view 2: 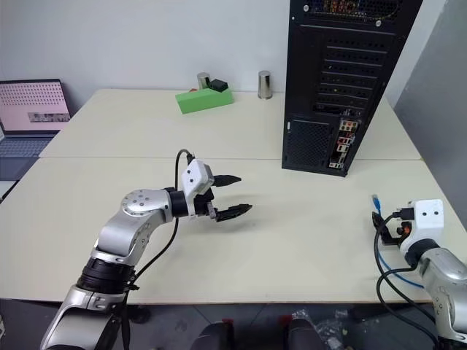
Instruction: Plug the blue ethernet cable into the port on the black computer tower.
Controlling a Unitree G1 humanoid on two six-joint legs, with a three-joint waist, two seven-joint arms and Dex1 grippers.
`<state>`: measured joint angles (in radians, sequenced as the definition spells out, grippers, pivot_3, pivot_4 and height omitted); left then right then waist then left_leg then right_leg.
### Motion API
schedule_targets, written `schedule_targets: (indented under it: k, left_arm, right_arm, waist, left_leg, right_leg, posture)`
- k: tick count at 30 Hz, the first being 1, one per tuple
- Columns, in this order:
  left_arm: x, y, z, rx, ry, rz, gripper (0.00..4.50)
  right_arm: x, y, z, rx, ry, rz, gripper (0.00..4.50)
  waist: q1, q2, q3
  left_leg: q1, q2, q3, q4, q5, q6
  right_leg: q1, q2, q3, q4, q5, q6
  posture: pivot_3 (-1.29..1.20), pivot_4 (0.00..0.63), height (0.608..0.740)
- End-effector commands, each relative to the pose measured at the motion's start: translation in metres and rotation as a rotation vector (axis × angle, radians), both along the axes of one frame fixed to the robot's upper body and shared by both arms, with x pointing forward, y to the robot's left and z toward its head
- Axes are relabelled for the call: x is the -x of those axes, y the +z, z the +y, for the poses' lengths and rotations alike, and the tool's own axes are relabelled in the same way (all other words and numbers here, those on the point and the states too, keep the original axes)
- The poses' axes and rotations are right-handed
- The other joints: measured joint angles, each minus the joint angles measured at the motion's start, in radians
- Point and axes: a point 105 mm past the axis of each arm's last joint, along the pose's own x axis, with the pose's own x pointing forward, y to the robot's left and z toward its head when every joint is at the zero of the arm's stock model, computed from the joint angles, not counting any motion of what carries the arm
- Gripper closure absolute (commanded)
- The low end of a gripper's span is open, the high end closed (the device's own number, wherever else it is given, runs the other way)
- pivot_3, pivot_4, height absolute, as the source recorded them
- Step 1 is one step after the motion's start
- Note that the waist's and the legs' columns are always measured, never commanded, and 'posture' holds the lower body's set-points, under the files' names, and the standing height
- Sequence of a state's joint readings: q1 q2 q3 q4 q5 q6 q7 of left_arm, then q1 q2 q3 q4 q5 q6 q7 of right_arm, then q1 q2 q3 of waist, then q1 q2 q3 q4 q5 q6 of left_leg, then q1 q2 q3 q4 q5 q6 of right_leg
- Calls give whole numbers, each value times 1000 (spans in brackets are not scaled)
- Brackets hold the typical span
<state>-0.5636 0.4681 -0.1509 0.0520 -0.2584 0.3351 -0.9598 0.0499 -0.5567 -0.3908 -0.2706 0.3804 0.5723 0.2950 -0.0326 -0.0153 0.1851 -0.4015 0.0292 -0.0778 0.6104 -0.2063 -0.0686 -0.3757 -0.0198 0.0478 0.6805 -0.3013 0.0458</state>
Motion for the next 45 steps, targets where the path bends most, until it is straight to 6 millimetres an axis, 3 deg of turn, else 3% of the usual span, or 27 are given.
schedule_targets:
  k: [1,17,26,31,38,41,45]
  left_arm:
    - [0,11,-12,4,-50,-52,0]
    - [-12,5,-86,4,-238,-31,0]
    - [-11,-3,-123,-24,-359,-30,0]
    - [-17,-2,-132,-13,-353,-23,0]
    - [-20,0,-139,-18,-359,-41,0]
    - [-20,0,-138,-20,-358,-49,0]
    - [-20,0,-138,-19,-358,-55,0]
  right_arm:
    - [3,15,1,24,2,-64,79]
    - [27,21,11,15,17,-61,79]
    - [41,24,27,33,40,-45,79]
    - [24,18,25,-1,-2,-61,79]
    - [-29,-5,23,-29,-19,-47,79]
    - [-50,-15,12,-11,-72,-37,79]
    - [-59,-26,5,-15,-118,-14,79]
  waist:
    - [-1,0,0]
    - [1,0,0]
    - [-1,-1,0]
    - [-2,-1,0]
    - [-4,-1,1]
    - [-1,-1,1]
    - [-2,-1,1]
  left_leg:
    - [0,0,0,0,0,0]
    - [0,-1,0,0,0,0]
    - [0,-1,0,0,0,0]
    - [0,-1,0,0,0,0]
    - [-1,-1,0,0,0,0]
    - [-1,-1,0,0,0,0]
    - [0,-1,0,0,0,0]
  right_leg:
    - [0,0,0,0,0,0]
    - [0,0,0,0,0,1]
    - [0,0,0,0,-2,4]
    - [0,0,0,-1,-3,4]
    - [-1,0,0,0,-2,4]
    - [-1,1,0,0,-1,1]
    - [0,0,0,0,-1,1]
  posture:
    - [0,150,740]
    - [0,150,740]
    - [0,150,740]
    - [0,150,740]
    - [0,150,740]
    - [0,150,740]
    - [0,150,740]
